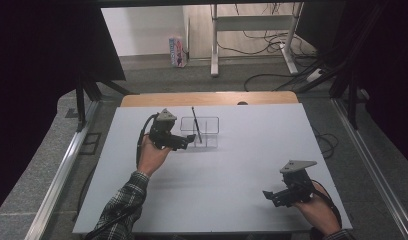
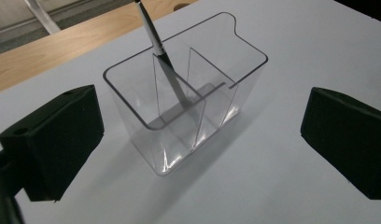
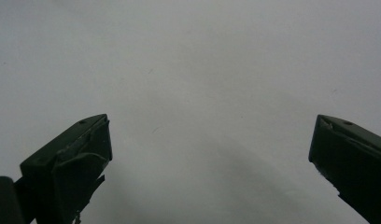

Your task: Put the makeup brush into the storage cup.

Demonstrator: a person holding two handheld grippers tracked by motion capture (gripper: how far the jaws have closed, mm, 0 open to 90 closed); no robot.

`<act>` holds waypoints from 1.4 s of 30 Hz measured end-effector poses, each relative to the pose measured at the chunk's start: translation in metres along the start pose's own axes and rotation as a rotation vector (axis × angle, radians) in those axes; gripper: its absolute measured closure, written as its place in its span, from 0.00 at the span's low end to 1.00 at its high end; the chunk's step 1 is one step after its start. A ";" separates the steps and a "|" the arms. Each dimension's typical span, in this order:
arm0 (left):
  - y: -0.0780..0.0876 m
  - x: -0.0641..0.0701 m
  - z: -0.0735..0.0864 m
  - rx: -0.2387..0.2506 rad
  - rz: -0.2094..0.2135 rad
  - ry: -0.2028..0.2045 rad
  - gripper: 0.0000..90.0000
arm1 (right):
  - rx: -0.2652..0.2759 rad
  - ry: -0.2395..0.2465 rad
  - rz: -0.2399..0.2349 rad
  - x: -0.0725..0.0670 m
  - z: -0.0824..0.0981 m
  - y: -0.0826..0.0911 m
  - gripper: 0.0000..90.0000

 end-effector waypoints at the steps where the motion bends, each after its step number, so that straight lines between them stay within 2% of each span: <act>1: 0.001 0.000 0.001 0.001 -0.001 -0.001 0.00 | 0.000 0.000 0.000 0.000 0.000 0.000 0.00; 9: 0.014 -0.002 0.010 0.010 -0.006 0.006 0.00 | -0.002 -0.003 -0.003 0.000 0.000 0.000 0.00; 23: 0.022 0.000 0.022 0.010 -0.010 0.013 0.00 | -0.001 0.002 -0.004 -0.001 0.000 0.000 0.00; 30: 0.025 0.005 0.026 -0.005 -0.015 -0.009 0.00 | 0.010 0.008 -0.003 -0.001 -0.001 0.001 0.00; 42: 0.038 0.007 0.033 -0.002 -0.013 0.016 0.01 | 0.010 0.007 -0.008 -0.001 -0.002 0.000 0.00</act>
Point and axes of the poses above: each handheld gripper's, and its own axes: y roughly backward along the jaws, z roughly out of its underside, x roughly to its right, the point moved 3 cm from there along -y, roughly forward along the jaws, and after that the axes turned 13 degrees about x, right-handed, at the moved point
